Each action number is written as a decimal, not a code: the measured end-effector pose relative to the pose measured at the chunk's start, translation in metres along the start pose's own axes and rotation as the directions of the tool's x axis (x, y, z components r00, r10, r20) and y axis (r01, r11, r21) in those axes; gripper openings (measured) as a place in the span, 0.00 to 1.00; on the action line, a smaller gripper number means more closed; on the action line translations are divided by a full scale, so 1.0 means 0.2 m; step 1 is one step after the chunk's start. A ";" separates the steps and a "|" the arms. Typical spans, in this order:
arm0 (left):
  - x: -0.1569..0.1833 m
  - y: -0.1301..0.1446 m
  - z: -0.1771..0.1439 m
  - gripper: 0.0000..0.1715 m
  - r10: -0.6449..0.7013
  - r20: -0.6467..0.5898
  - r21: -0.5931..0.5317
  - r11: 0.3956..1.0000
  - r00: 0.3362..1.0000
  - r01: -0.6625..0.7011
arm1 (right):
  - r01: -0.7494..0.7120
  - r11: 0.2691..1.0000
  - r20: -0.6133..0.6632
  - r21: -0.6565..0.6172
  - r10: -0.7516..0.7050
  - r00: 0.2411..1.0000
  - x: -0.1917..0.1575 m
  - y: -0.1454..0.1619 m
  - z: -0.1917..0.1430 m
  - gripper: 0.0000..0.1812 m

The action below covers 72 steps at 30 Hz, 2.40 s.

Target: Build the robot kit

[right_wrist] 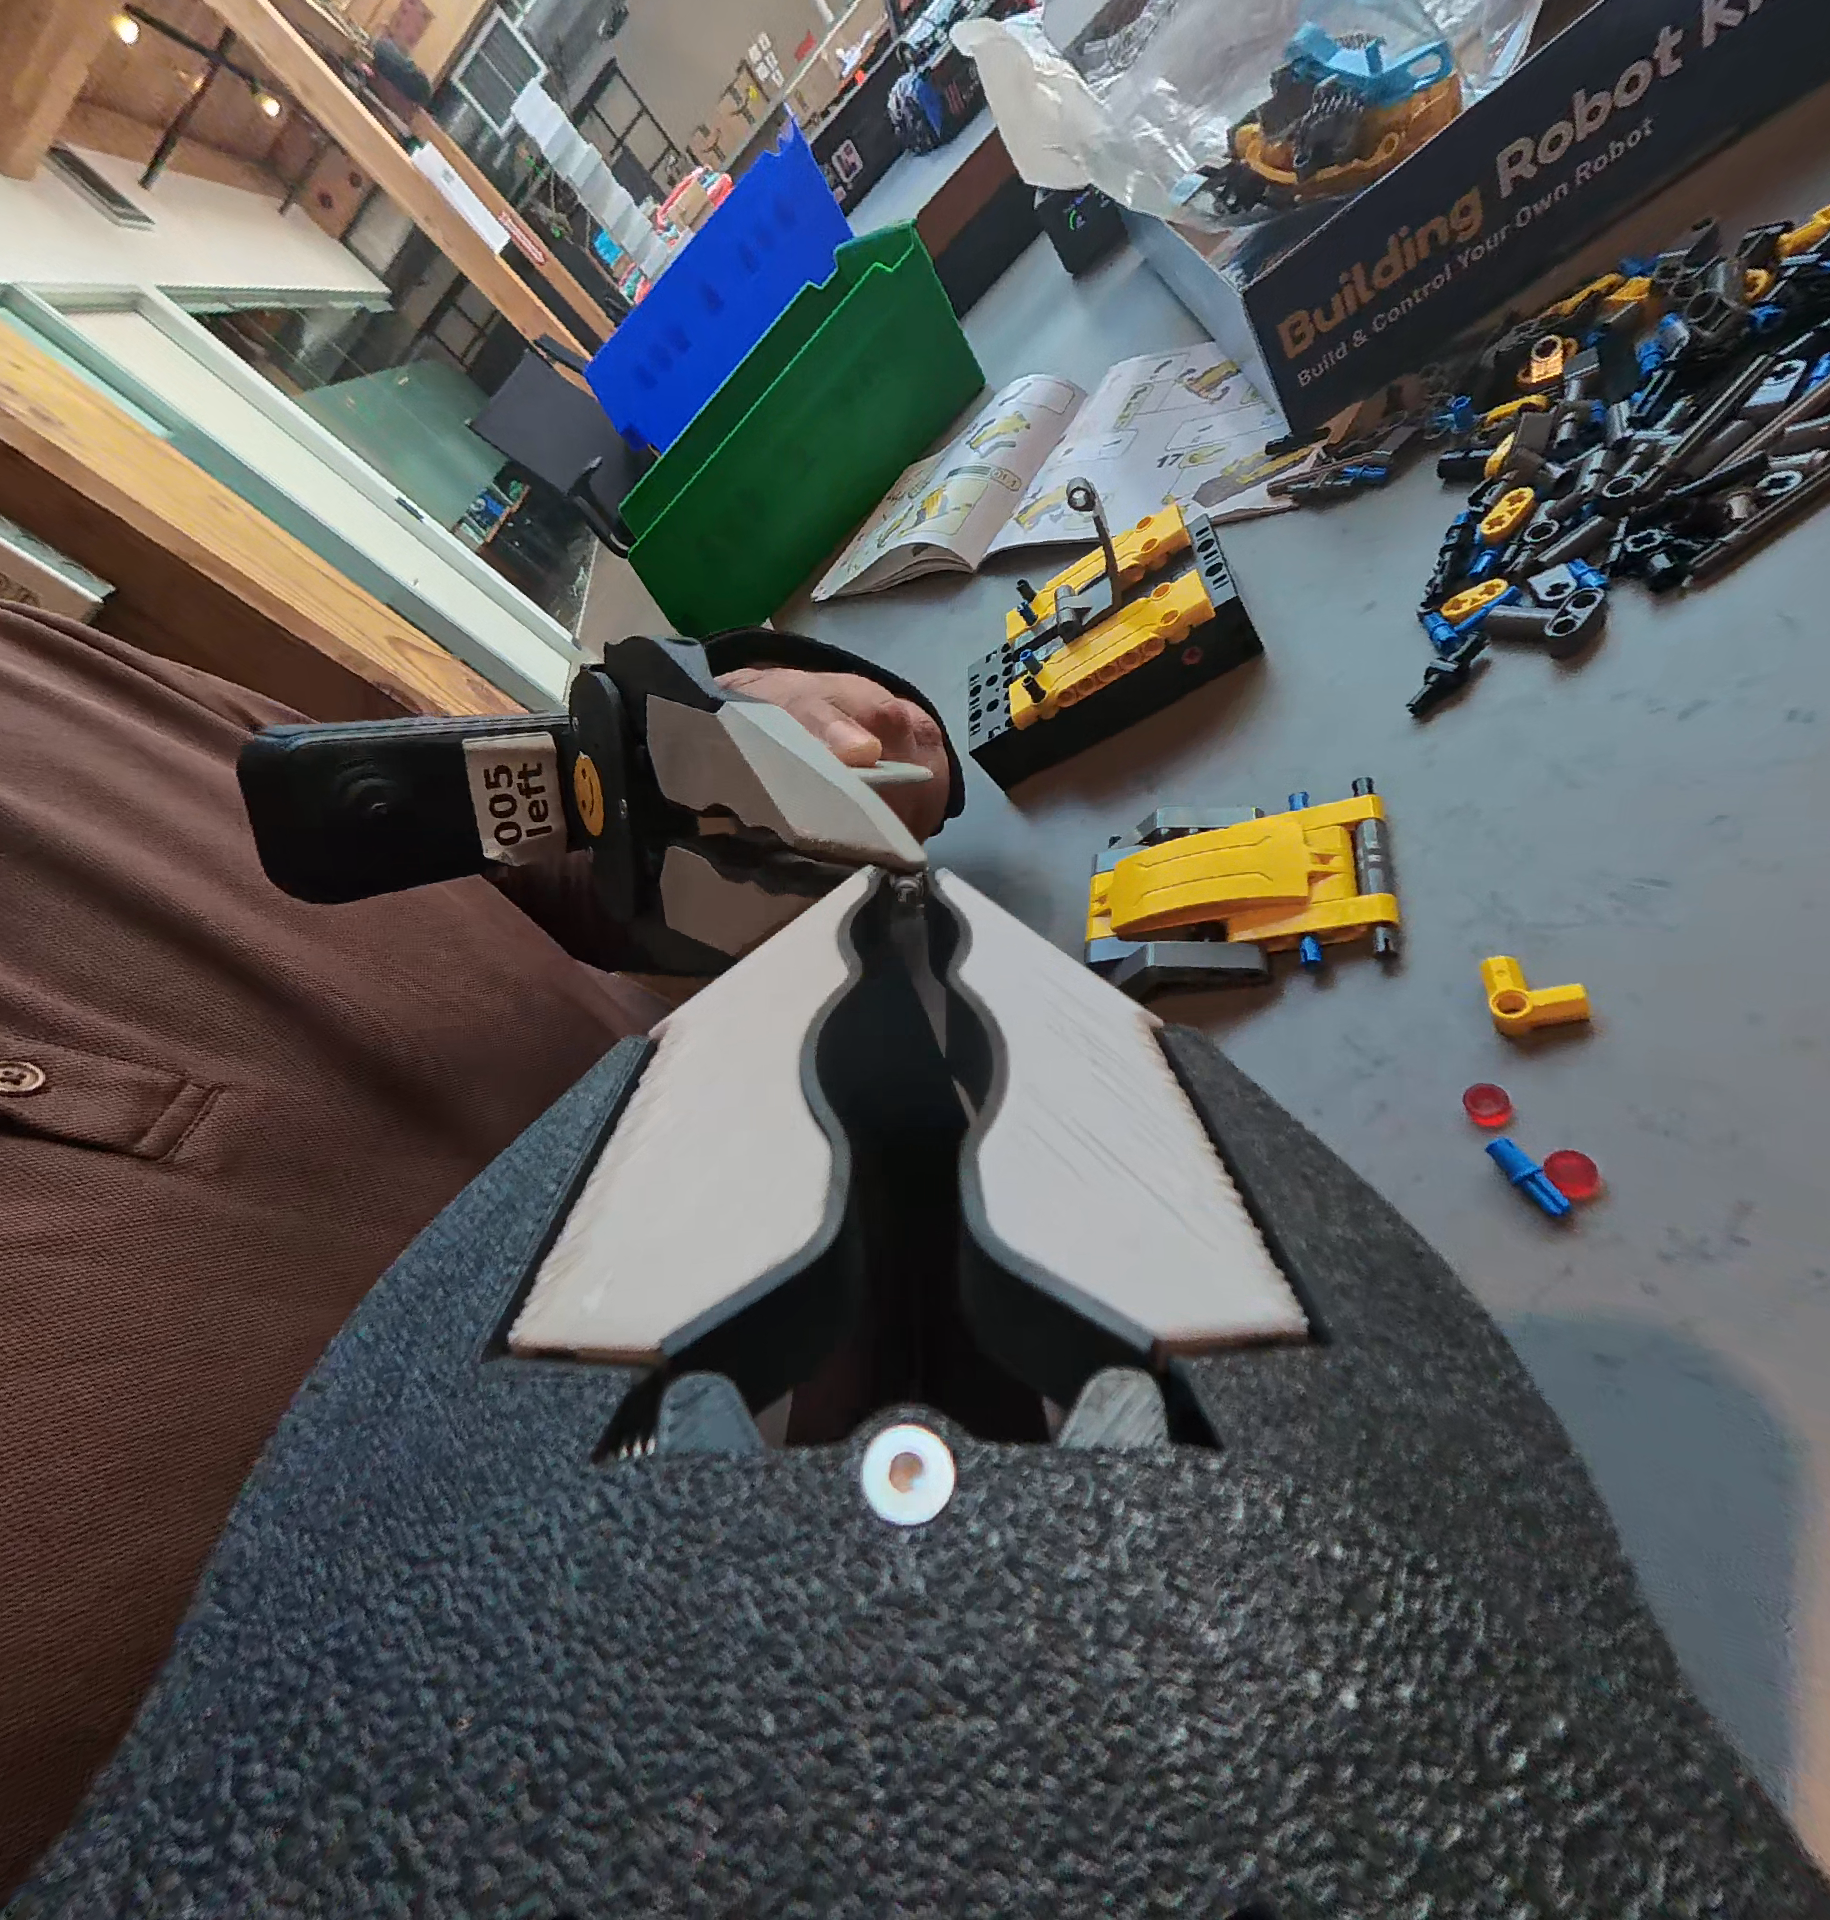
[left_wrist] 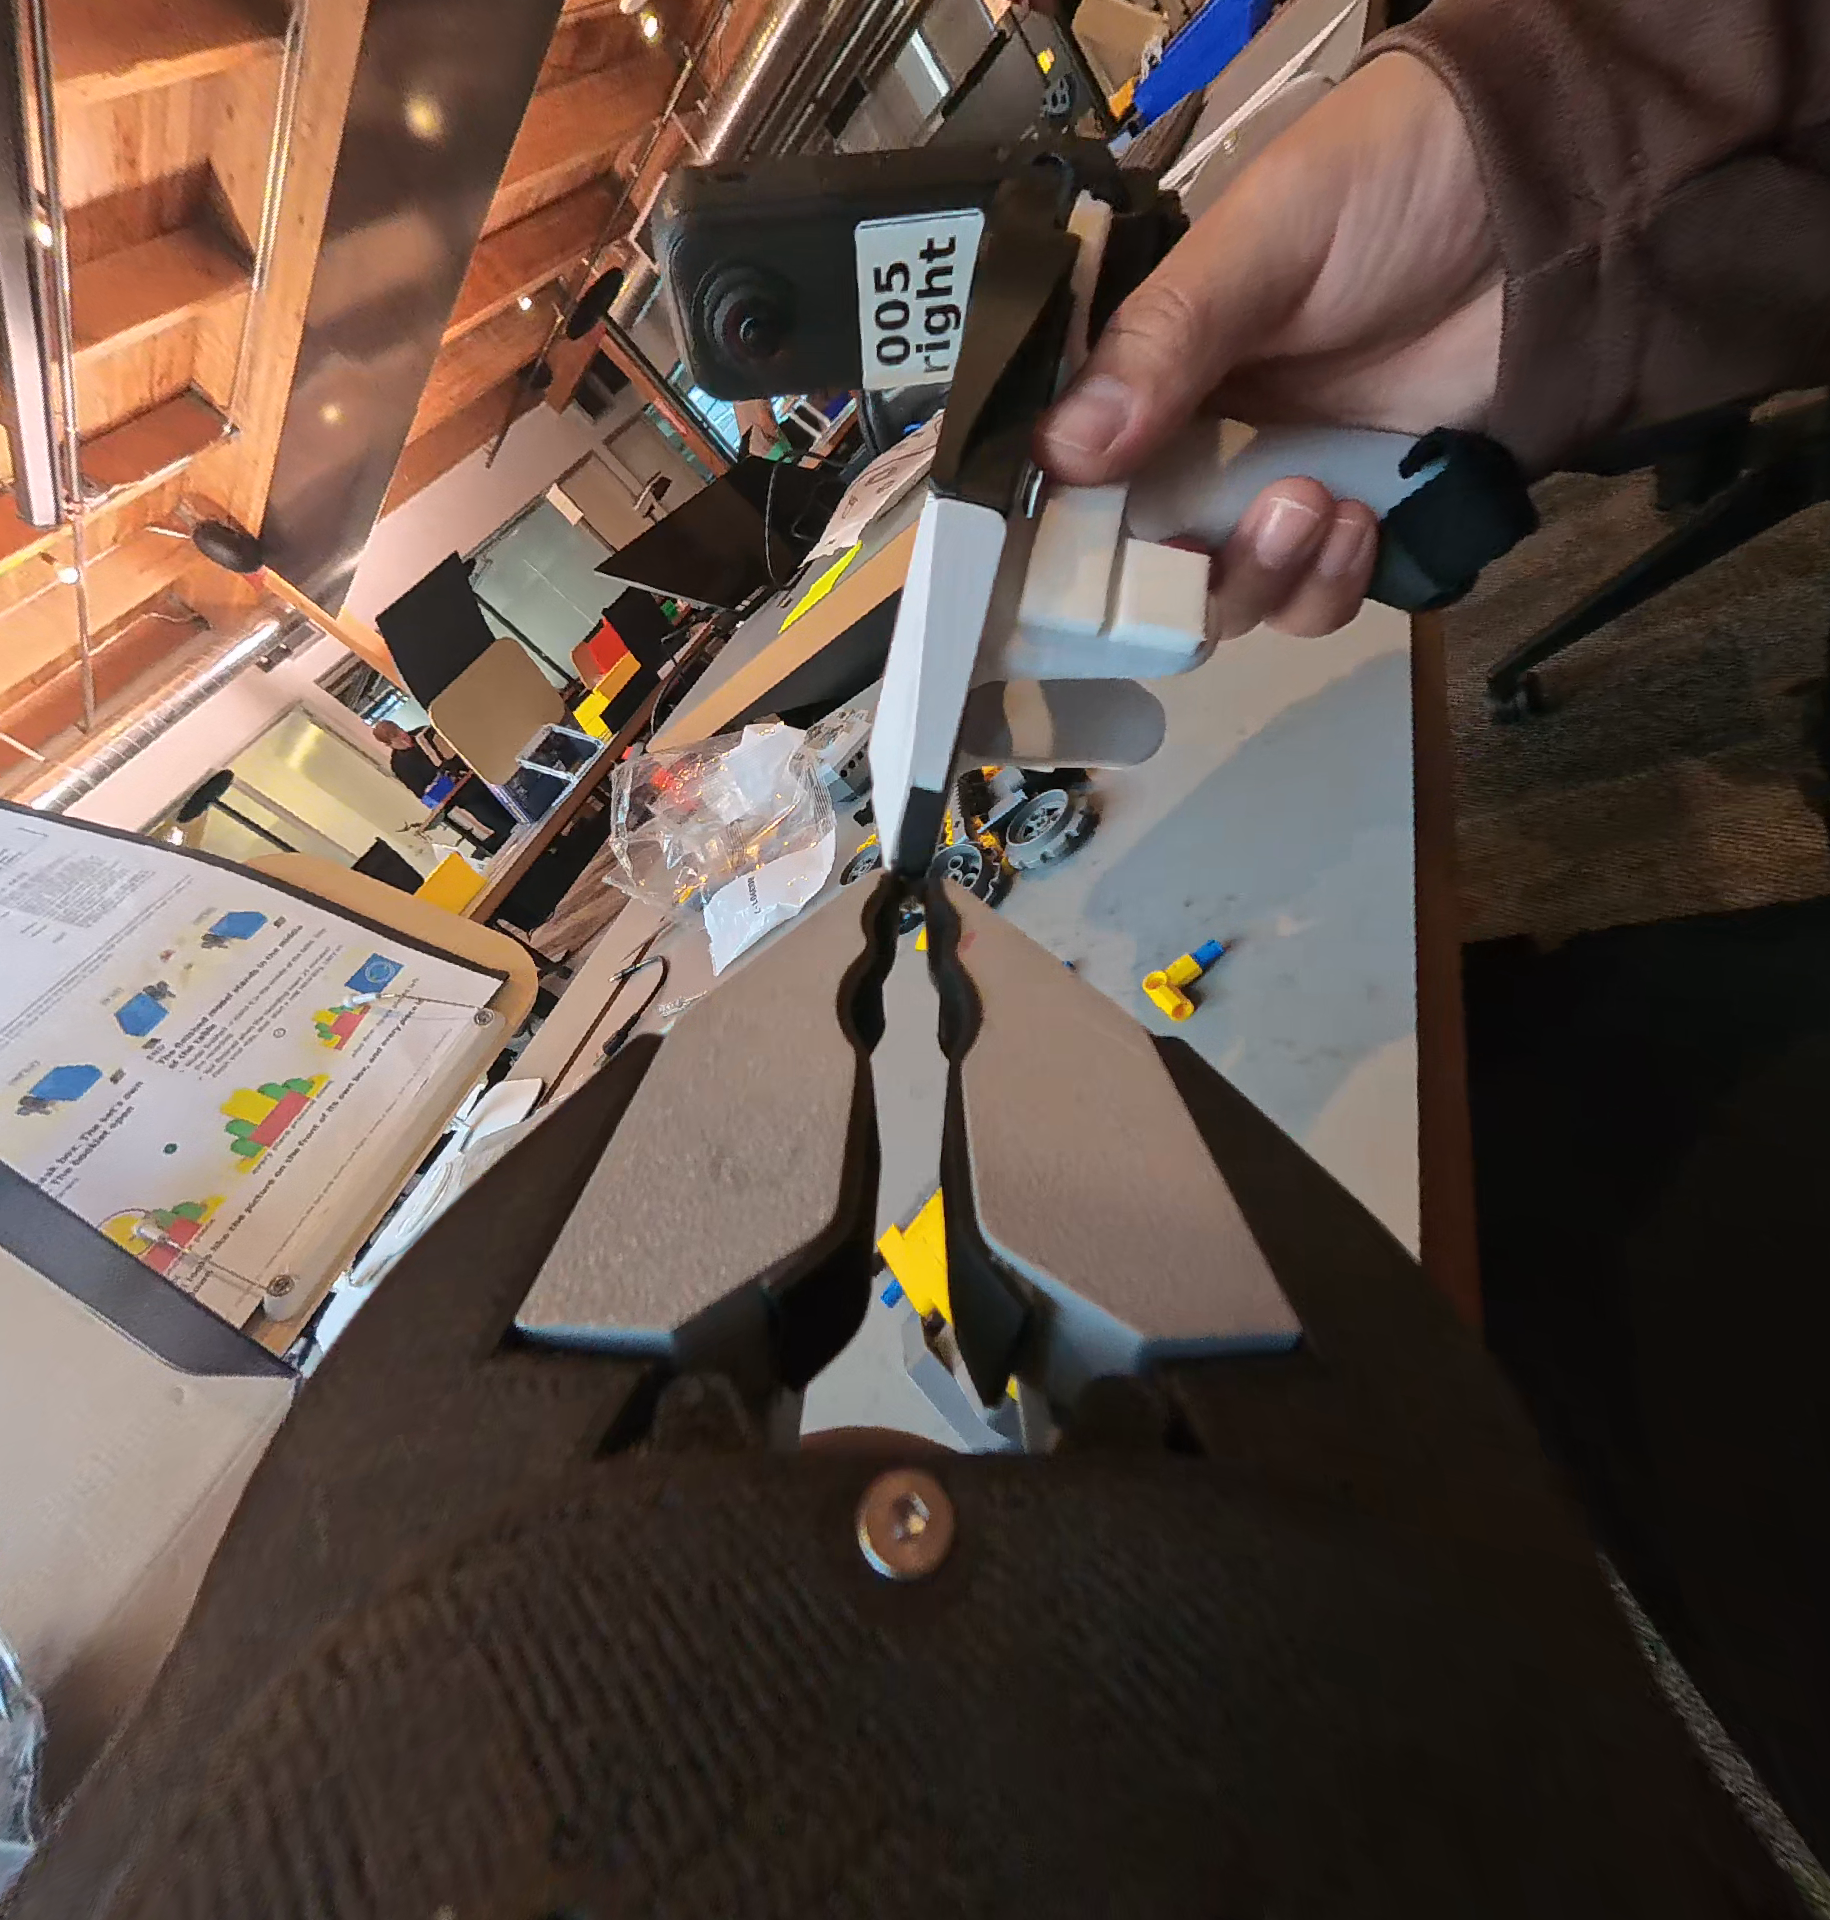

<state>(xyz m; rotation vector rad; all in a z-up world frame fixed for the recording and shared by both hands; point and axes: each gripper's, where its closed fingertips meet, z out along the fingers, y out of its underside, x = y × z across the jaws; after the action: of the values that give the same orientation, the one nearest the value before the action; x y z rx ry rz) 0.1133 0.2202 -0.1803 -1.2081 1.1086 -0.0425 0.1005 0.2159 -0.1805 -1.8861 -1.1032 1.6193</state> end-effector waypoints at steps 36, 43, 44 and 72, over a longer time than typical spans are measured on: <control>-0.09 0.06 -0.13 0.03 -0.344 0.067 0.045 0.939 0.937 0.342 | 0.179 0.983 -0.402 -0.026 -0.175 0.899 0.36 0.02 -0.12 0.02; -0.15 0.06 -0.15 0.07 -0.453 0.044 0.103 0.888 0.890 0.447 | 0.188 0.977 -0.462 -0.098 -0.212 0.861 0.38 0.01 -0.14 0.02; -0.16 0.06 -0.16 0.08 -0.475 0.036 0.107 0.877 0.879 0.469 | 0.188 0.976 -0.473 -0.107 -0.216 0.854 0.38 0.00 -0.15 0.02; 0.34 0.10 0.12 0.12 -0.536 -0.166 -0.391 0.806 0.828 0.444 | 0.206 0.959 -0.449 -0.196 -0.274 0.850 0.40 0.28 -0.31 0.02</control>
<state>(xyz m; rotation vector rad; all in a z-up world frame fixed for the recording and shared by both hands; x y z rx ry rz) 0.1538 0.2074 -0.2411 -1.8291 1.0263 -0.4496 0.1769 0.2560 -0.2583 -1.9880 -1.1953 0.8904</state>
